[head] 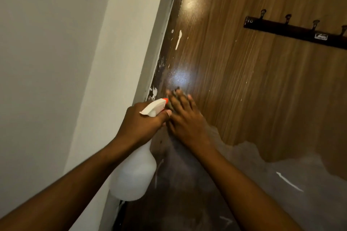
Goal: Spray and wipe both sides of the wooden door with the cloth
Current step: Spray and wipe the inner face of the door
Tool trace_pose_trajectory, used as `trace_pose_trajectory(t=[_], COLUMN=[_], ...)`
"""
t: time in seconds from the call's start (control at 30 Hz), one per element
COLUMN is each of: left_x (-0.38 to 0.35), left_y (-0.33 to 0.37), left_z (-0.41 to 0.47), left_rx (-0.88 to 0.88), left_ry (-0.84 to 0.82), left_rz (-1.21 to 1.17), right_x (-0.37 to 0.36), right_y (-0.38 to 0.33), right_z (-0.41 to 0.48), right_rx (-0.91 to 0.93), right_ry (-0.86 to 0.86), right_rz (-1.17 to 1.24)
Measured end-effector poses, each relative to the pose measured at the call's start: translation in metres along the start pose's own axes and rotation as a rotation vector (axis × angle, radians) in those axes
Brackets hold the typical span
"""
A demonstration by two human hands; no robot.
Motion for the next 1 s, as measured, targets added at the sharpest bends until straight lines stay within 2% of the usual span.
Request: trace_pose_trajectory(t=[0.07,0.1,0.13,0.27,0.33,0.4,0.47,0.53,0.7,0.77,0.9,1.0], left_x=[0.007,0.012,0.015,0.021,0.023,0.028,0.033,0.035,0.027,0.023,0.016,0.008], left_y=[-0.004,-0.009,-0.013,-0.024,-0.029,-0.029,-0.026,-0.021,-0.013,-0.016,-0.032,-0.045], left_z=[-0.011,-0.014,-0.016,-0.019,-0.021,-0.022,-0.022,-0.022,-0.034,-0.045,-0.065,-0.068], left_rx=[0.009,0.028,0.052,0.120,0.138,0.150,0.120,0.101,0.062,0.068,0.111,0.183], left_ry=[-0.025,-0.041,-0.054,-0.073,-0.061,-0.043,-0.035,-0.022,-0.009,-0.012,-0.050,-0.060], left_rz=[0.011,0.010,0.003,0.042,0.090,0.076,0.049,0.028,0.032,0.022,0.050,0.031], right_x=[0.005,0.009,0.014,0.025,0.020,0.016,0.009,0.001,-0.023,-0.026,-0.008,0.014], right_y=[0.018,0.034,0.050,0.066,0.045,0.028,0.014,-0.007,-0.085,-0.083,-0.026,0.001], right_z=[-0.033,-0.035,-0.026,0.060,0.105,0.134,0.132,0.103,-0.045,-0.095,-0.130,-0.089], right_rx=[0.234,0.282,0.250,-0.333,-0.486,-0.535,-0.479,-0.294,0.040,0.046,-0.298,-0.726], right_ry=[-0.081,-0.097,-0.091,0.008,0.026,0.029,0.028,0.006,-0.062,-0.074,-0.031,0.042], right_rz=[-0.044,-0.067,-0.083,-0.075,-0.046,-0.018,-0.008,0.001,0.119,0.103,-0.016,-0.040])
Point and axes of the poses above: each hand's wrist, its own z-axis towards the middle knuckle, its own x-axis out of the back of the hand, y = z × x, the point moved 1 cm from there along z, towards the middle knuckle, and after that the axes turned 4 degrees about -x, right-handed, at the moved point
